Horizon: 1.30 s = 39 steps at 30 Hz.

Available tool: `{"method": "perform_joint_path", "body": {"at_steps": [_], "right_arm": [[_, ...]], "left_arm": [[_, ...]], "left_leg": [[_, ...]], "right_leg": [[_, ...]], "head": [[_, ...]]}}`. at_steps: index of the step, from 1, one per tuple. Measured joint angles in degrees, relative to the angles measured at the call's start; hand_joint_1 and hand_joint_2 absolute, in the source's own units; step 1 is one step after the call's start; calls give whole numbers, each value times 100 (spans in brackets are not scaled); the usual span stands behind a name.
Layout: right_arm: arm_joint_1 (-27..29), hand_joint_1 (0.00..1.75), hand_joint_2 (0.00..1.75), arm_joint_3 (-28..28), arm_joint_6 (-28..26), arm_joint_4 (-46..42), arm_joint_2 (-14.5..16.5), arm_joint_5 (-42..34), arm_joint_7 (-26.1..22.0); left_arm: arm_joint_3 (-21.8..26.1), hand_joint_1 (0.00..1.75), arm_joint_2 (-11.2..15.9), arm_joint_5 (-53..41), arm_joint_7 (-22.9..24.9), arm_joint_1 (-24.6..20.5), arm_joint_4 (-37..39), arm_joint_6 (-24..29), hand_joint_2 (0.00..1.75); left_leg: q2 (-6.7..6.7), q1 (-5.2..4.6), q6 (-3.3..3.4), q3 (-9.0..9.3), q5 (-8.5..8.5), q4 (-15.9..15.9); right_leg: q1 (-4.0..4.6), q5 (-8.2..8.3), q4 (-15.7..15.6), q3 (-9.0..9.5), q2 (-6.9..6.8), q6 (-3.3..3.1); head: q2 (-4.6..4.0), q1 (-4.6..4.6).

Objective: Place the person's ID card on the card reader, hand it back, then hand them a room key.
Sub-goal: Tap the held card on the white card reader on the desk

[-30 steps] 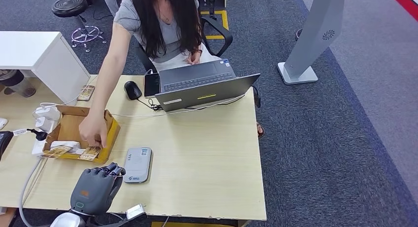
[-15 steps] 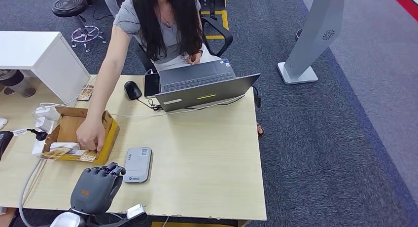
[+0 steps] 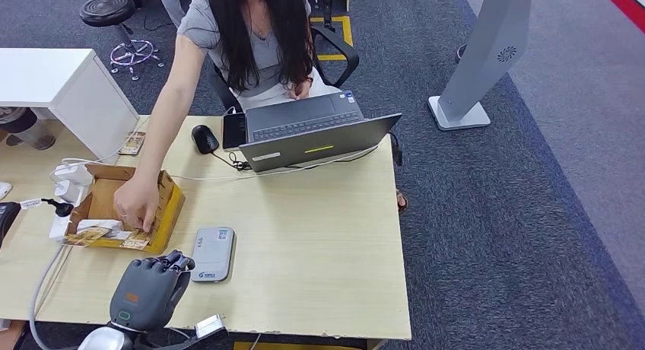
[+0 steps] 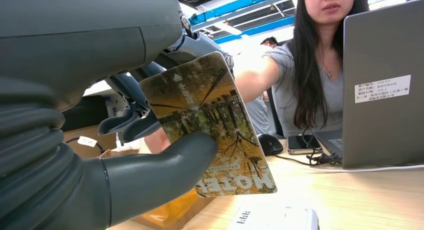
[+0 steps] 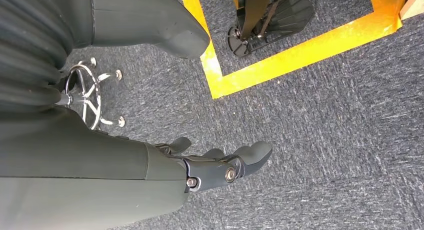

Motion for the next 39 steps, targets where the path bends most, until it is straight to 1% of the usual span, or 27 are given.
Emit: {"method": "perform_joint_path", "body": {"at_steps": [36, 38, 39], "right_arm": [[0, 0, 175, -2, 1, 0, 0, 6, 0], [2, 0, 175, 9, 40, 0, 0, 117, 1], [1, 0, 175, 30, 77, 0, 1, 215, 8]], "left_arm": [[-10, 175, 0, 4, 6, -1, 0, -9, 175], [-10, 175, -27, 85, 138, -81, 39, -205, 175], [-10, 175, -79, 158, 232, -243, 164, -377, 175]], "left_leg": [[0, 0, 0, 0, 0, 0], [-5, -1, 0, 2, 1, 1], [-17, -2, 4, 0, 5, 2]], "right_leg": [[0, 0, 0, 0, 0, 0], [-1, 0, -2, -5, -5, 0], [-2, 0, -3, -8, -18, 1]], "head": [[0, 0], [0, -1], [0, -2]]}}
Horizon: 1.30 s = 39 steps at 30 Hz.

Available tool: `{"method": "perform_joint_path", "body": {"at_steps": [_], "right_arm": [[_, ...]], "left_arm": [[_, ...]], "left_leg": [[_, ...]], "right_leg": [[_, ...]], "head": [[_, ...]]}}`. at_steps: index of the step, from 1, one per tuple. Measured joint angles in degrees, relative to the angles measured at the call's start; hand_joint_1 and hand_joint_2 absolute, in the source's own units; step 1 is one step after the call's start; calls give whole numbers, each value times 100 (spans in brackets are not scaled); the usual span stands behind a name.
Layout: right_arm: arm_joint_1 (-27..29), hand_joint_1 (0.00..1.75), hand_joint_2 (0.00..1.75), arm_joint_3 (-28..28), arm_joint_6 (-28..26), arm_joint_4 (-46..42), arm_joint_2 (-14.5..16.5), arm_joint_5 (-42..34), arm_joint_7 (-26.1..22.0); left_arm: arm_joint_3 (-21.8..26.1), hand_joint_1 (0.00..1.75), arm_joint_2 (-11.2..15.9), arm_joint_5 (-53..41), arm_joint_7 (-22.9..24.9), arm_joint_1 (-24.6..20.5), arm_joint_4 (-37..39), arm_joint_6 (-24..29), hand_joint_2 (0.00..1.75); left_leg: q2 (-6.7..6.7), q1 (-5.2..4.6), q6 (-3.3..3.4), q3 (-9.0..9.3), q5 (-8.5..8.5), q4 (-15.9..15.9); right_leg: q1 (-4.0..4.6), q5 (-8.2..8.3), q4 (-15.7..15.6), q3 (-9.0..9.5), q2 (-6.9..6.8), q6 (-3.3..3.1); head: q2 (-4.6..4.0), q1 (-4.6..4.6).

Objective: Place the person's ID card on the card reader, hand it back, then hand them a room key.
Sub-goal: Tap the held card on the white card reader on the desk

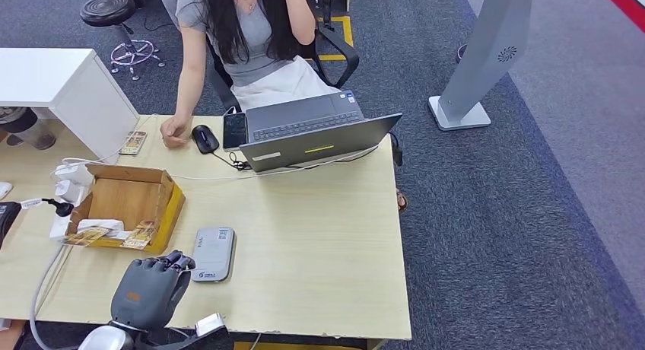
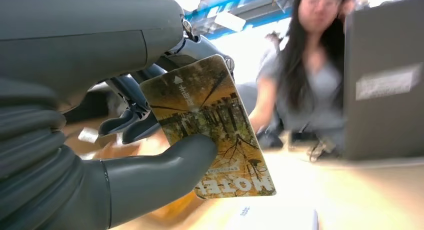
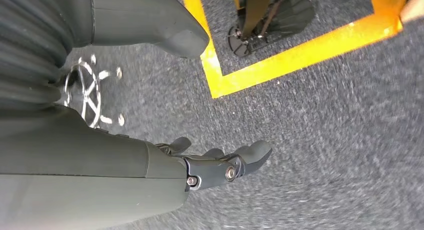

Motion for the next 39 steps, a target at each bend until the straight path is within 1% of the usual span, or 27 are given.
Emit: {"method": "perform_joint_path", "body": {"at_steps": [2, 4, 6, 8, 12, 17, 27, 39], "right_arm": [[-25, 0, 175, 66, 63, 0, 5, 182, 20], [-76, 0, 175, 116, 77, 0, 14, 260, 31], [-103, 0, 175, 147, 82, 0, 17, 293, 31], [-97, 0, 175, 173, 94, 0, 17, 303, 32], [-91, 0, 175, 203, 124, 0, 17, 312, 32], [-91, 0, 175, 221, 127, 0, 17, 334, 32], [-90, 0, 175, 238, 127, 0, 17, 422, 45], [-90, 0, 175, 241, 129, 0, 17, 427, 45]], "left_arm": [[2, 175, -182, 137, 109, -567, 527, -279, 175], [12, 175, -368, 188, 70, -1148, 1177, -312, 175], [27, 175, -496, 206, 53, -1515, 1657, -301, 175], [43, 175, -585, 214, 53, -1712, 1966, -290, 175], [64, 175, -677, 225, 53, -1835, 2247, -280, 175], [83, 175, -733, 211, 75, -1880, 2379, -314, 175], [246, 175, -756, 169, 160, -1982, 2697, -417, 175], [282, 175, -756, 169, 161, -2091, 2863, -419, 175]], "left_leg": [[-37, 1, 3, -11, 14, 0], [-52, 2, -2, -14, 27, 0], [-41, 2, -6, -8, 30, 0], [-31, 2, -7, -5, 31, 0], [-25, 1, -6, -6, 30, 1], [-24, 2, -7, -10, 27, 0], [-24, 3, -8, -10, 28, 0], [-25, 2, -8, -9, 28, 0]], "right_leg": [[0, 1, -1, 5, -41, 0], [1, 10, 1, 16, -58, -6], [2, 20, 2, 16, -44, -11], [2, 24, 2, 15, -31, -9], [1, 23, 2, 10, -20, -7], [2, 21, 2, 5, -19, -6], [2, 21, 2, 4, -19, -7], [2, 21, 2, 6, -20, -7]], "head": [[0, 7], [0, 15], [0, 12], [0, 8], [0, 8], [0, 7], [0, 8], [0, 8]]}}
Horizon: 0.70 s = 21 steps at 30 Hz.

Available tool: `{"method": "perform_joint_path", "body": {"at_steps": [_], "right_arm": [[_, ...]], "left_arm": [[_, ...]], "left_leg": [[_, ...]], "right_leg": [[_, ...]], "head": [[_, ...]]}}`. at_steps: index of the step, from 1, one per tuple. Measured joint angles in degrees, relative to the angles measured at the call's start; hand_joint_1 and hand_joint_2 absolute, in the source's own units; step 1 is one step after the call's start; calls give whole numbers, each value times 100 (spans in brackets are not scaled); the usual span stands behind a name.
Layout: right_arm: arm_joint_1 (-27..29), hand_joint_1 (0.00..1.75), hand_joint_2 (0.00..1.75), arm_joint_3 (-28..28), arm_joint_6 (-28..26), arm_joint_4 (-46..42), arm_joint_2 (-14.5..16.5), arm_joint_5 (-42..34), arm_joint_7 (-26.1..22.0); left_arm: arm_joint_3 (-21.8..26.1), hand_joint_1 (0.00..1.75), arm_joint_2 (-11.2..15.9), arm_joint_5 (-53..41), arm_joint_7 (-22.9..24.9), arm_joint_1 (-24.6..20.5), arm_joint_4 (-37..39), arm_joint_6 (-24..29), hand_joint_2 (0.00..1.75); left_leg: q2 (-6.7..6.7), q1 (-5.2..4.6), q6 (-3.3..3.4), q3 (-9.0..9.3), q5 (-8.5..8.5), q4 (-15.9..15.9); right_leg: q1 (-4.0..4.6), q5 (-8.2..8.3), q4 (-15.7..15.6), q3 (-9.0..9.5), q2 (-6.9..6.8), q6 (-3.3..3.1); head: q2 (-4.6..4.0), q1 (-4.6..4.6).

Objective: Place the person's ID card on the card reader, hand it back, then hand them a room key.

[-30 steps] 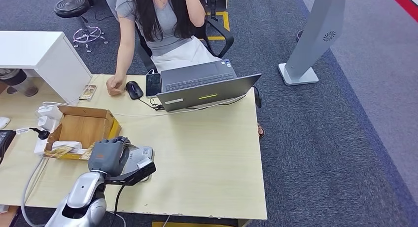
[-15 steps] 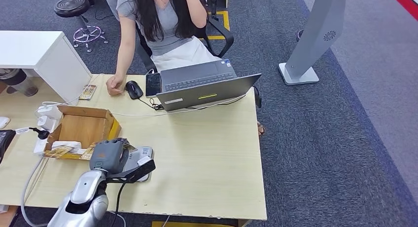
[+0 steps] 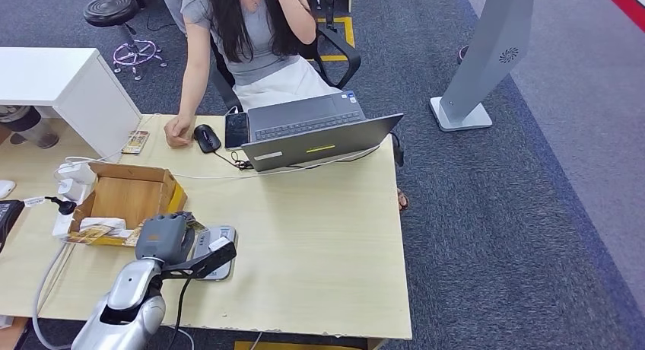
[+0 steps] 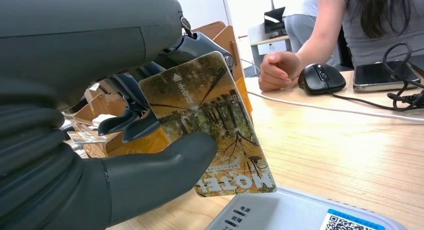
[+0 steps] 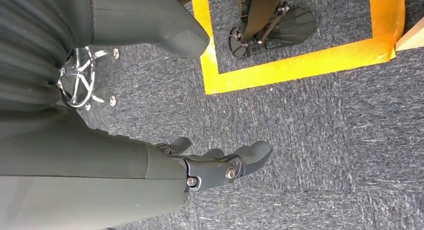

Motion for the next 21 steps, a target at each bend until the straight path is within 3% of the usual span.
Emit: {"method": "perform_joint_path", "body": {"at_steps": [21], "right_arm": [[1, 0, 175, 12, 38, 0, 0, 57, -14]], "left_arm": [[7, 175, 28, -108, 117, -70, 47, 125, 175]], "left_leg": [[0, 2, -2, 1, 3, 1]], "right_leg": [[2, 1, 1, -3, 0, -1]], "head": [[0, 0]]}}
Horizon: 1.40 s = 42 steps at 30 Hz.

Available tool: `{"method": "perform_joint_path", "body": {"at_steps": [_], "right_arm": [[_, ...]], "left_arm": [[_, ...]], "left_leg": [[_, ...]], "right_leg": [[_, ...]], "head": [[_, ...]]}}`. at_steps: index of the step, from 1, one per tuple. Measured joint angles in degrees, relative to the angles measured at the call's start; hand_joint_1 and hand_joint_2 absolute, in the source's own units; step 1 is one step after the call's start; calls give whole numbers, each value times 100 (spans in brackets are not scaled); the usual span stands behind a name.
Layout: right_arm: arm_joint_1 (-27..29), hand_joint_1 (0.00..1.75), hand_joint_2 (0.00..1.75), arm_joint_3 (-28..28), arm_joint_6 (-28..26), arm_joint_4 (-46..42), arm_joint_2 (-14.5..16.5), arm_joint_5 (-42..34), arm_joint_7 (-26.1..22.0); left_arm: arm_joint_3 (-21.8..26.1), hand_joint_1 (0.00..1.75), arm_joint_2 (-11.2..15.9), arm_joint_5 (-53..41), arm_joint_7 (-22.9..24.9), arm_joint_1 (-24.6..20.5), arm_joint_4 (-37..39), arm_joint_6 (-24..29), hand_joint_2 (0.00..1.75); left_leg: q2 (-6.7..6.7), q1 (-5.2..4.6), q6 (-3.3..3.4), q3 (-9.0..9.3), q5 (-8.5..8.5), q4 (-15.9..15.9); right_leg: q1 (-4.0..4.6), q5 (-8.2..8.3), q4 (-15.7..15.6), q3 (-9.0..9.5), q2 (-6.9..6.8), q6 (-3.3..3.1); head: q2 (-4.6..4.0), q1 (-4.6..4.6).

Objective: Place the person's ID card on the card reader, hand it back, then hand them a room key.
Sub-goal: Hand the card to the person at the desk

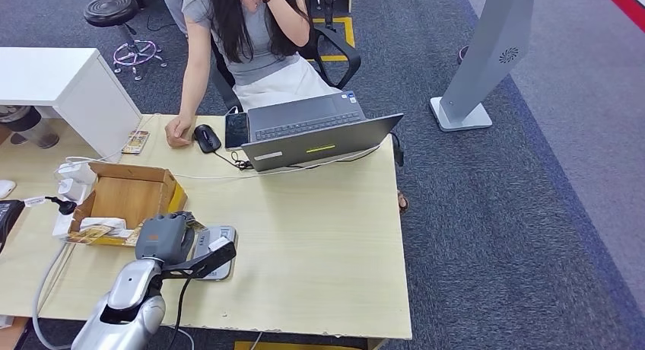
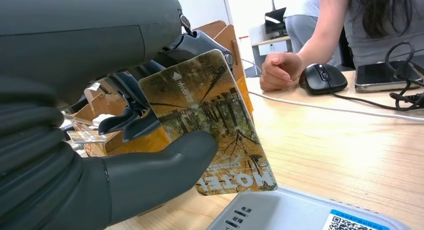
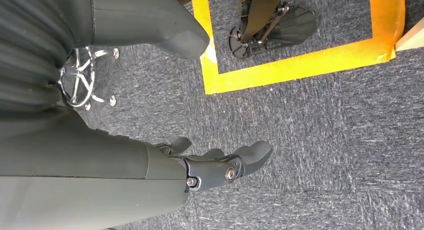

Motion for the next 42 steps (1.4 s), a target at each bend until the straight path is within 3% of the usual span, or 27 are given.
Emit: {"method": "perform_joint_path", "body": {"at_steps": [2, 4, 7, 10, 30, 42], "right_arm": [[-9, 0, 175, 55, 69, 0, 1, 132, -7], [-38, 0, 175, 128, 100, 0, 2, 239, 21], [-68, 0, 175, 185, 100, 0, 2, 280, 72], [-52, 0, 175, 216, 102, 2, 3, 290, 81], [-21, 0, 175, 263, 100, 6, 7, 296, 187], [14, 0, 175, 263, 91, 9, 7, 408, 235]], "left_arm": [[22, 175, 222, -27, 77, -398, 30, 398, 175], [159, 175, 627, 164, -255, -1344, 210, 700, 175], [508, 175, 1077, 251, -745, -2744, 626, 691, 175], [680, 175, 1261, 185, -773, -3328, 852, 703, 175], [776, 175, 1368, 110, -628, -3566, 1149, 657, 175], [804, 175, 1367, 161, -632, -3432, 1496, 829, 175]], "left_leg": [[-4, 21, -11, -31, 19, 9], [-17, 50, -27, -92, 51, 19], [-3, 50, -36, -104, 71, 13], [12, 45, -37, -89, 70, 11], [13, 46, -37, -94, 70, 12], [13, 46, -37, -96, 70, 12]], "right_leg": [[17, 12, 2, -30, -4, -11], [42, 43, 7, -72, -19, -29], [49, 69, 14, -91, -8, -46], [47, 69, 17, -88, 10, -46], [46, 68, 16, -93, 11, -46], [46, 68, 16, -93, 12, -46]], "head": [[0, 3], [0, 18], [0, 9], [0, -14], [0, -13], [0, -13]]}}
